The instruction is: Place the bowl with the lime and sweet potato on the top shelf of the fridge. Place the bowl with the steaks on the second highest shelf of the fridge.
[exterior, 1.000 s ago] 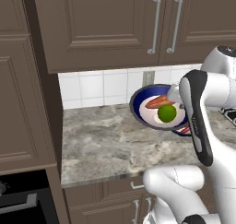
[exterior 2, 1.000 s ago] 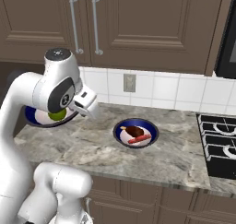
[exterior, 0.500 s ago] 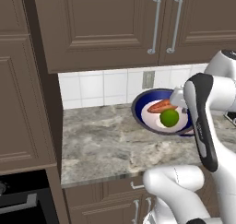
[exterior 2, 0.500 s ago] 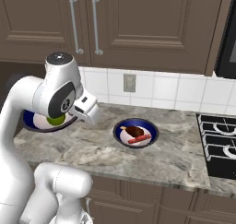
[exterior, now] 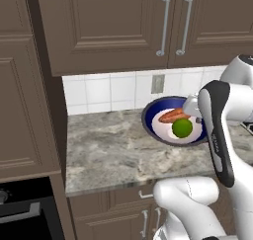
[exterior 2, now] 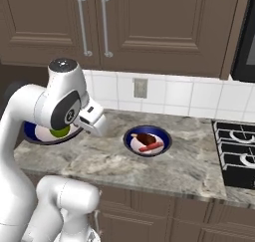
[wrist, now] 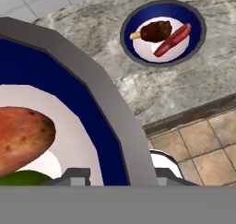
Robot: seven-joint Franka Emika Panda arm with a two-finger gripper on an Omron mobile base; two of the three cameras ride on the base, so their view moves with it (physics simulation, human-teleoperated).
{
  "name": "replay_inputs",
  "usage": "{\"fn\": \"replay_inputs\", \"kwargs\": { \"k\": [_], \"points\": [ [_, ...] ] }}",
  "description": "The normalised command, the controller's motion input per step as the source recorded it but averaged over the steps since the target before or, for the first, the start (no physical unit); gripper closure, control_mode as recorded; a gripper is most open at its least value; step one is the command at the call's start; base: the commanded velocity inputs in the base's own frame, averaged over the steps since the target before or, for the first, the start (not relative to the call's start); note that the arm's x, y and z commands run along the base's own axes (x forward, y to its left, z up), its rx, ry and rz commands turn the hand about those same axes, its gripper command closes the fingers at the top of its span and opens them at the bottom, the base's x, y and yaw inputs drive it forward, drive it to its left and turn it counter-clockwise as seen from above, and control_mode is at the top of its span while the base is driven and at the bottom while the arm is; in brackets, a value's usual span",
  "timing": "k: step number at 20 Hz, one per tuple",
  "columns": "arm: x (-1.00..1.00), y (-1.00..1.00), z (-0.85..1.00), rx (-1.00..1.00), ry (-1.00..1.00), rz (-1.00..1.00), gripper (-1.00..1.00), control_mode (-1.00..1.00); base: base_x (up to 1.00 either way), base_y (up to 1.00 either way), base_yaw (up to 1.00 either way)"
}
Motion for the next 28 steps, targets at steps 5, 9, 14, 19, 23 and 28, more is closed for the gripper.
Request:
{"fn": "replay_inputs", "kwargs": {
  "k": [5, 9, 14, 19, 23, 28],
  "points": [
    [0.00, 0.00, 0.00, 0.00, 0.00, 0.00, 1.00, 1.00, -0.54, -0.02, 0.00],
    [0.00, 0.00, 0.00, 0.00, 0.00, 0.00, 1.00, 1.00, -0.53, -0.04, 0.00],
    [0.00, 0.00, 0.00, 0.00, 0.00, 0.00, 1.00, 1.00, -0.47, -0.02, 0.00],
    [0.00, 0.00, 0.00, 0.00, 0.00, 0.00, 1.00, 1.00, -0.36, 0.00, 0.00],
    [0.00, 0.00, 0.00, 0.00, 0.00, 0.00, 1.00, 1.00, -0.12, 0.00, -0.09],
    [0.00, 0.00, 0.00, 0.00, 0.00, 0.00, 1.00, 1.00, 0.00, -0.11, -0.33]
  ]
}}
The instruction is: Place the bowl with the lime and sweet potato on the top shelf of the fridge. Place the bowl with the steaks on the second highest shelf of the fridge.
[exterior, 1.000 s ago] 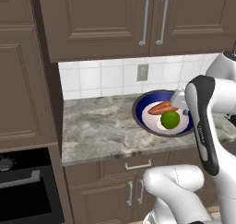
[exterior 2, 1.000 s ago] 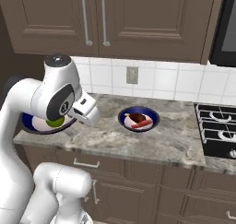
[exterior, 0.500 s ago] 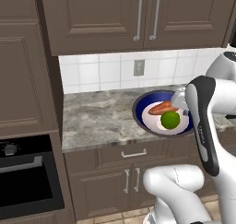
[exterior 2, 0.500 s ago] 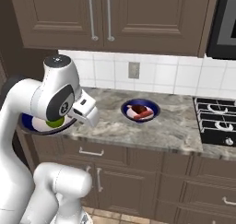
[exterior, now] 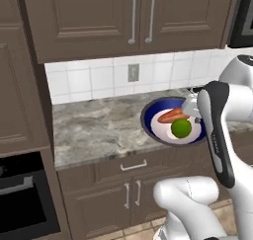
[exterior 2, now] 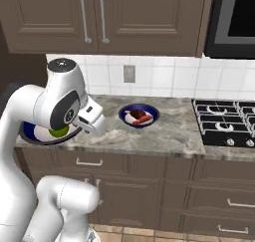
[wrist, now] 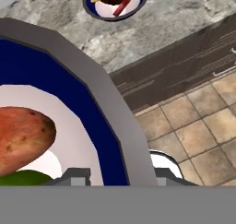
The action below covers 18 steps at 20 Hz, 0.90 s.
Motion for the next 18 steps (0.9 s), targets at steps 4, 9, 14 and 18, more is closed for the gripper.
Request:
{"fn": "replay_inputs", "kwargs": {
  "k": [4, 9, 14, 18],
  "points": [
    [0.00, 0.00, 0.00, 0.00, 0.00, 0.00, 1.00, 1.00, 0.00, -0.11, -0.53],
    [0.00, 0.00, 0.00, 0.00, 0.00, 0.00, 1.00, 1.00, 0.00, -0.17, -0.69],
    [0.00, 0.00, 0.00, 0.00, 0.00, 0.00, 1.00, 1.00, 0.00, -0.14, -0.84],
    [0.00, 0.00, 0.00, 0.00, 0.00, 0.00, 1.00, 1.00, 0.00, -0.16, -0.86]
  ]
}}
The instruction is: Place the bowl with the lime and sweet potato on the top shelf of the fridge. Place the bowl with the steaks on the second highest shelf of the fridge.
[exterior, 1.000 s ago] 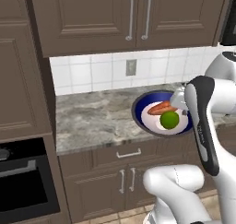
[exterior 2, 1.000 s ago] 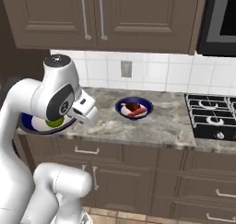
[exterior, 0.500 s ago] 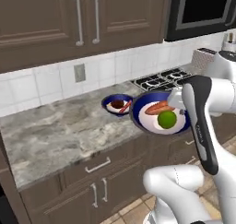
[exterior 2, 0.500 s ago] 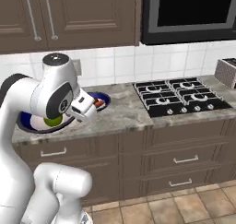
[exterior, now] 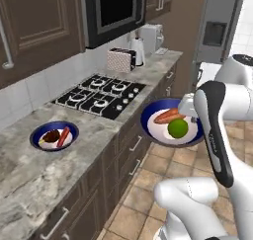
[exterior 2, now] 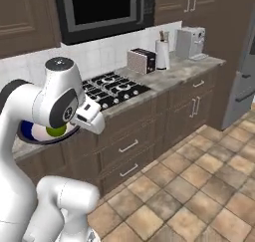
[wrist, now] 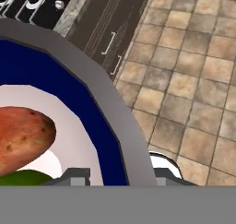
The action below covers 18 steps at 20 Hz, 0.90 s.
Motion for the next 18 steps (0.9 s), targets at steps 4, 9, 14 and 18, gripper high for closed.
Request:
{"fn": "replay_inputs", "kwargs": {
  "k": [4, 9, 14, 18],
  "points": [
    [0.00, 0.00, 0.00, 0.00, 0.00, 0.00, 1.00, 1.00, 0.00, -0.23, -0.83],
    [0.00, 0.00, 0.00, 0.00, 0.00, 0.00, 1.00, 1.00, 0.06, -0.17, -0.74],
    [0.00, 0.00, 0.00, 0.00, 0.00, 0.00, 1.00, 1.00, 0.60, -0.42, -0.55],
    [0.00, 0.00, 0.00, 0.00, 0.00, 0.00, 1.00, 1.00, 1.00, -0.46, -0.42]
  ]
}}
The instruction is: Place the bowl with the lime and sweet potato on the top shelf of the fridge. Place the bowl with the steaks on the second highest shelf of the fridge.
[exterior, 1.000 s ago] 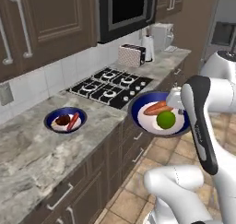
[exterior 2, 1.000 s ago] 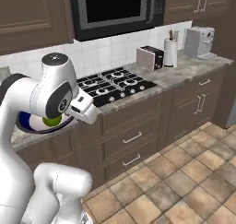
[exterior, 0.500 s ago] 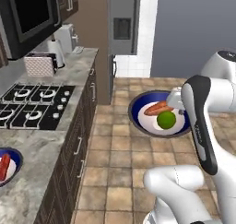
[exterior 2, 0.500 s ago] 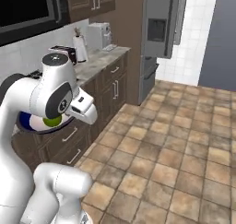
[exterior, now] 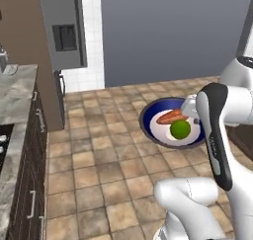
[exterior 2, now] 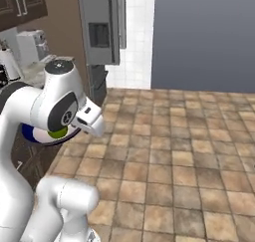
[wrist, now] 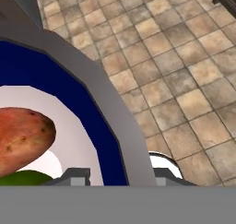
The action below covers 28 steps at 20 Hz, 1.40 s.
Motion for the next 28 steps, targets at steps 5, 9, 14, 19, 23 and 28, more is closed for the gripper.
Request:
{"fn": "replay_inputs", "kwargs": {
  "k": [5, 9, 14, 19, 23, 28],
  "points": [
    [0.00, 0.00, 0.00, 0.00, 0.00, 0.00, 1.00, 1.00, 1.00, -0.25, -0.28],
    [0.00, 0.00, 0.00, 0.00, 0.00, 0.00, 1.00, 1.00, 1.00, -0.12, -0.16],
    [0.00, 0.00, 0.00, 0.00, 0.00, 0.00, 1.00, 1.00, 1.00, -0.06, -0.11],
    [0.00, 0.00, 0.00, 0.00, 0.00, 0.00, 1.00, 1.00, 1.00, -0.17, -0.07],
    [0.00, 0.00, 0.00, 0.00, 0.00, 0.00, 1.00, 1.00, 1.00, -0.26, -0.04],
    [0.00, 0.00, 0.00, 0.00, 0.00, 0.00, 1.00, 1.00, 1.00, -0.60, 0.00]
  ]
}}
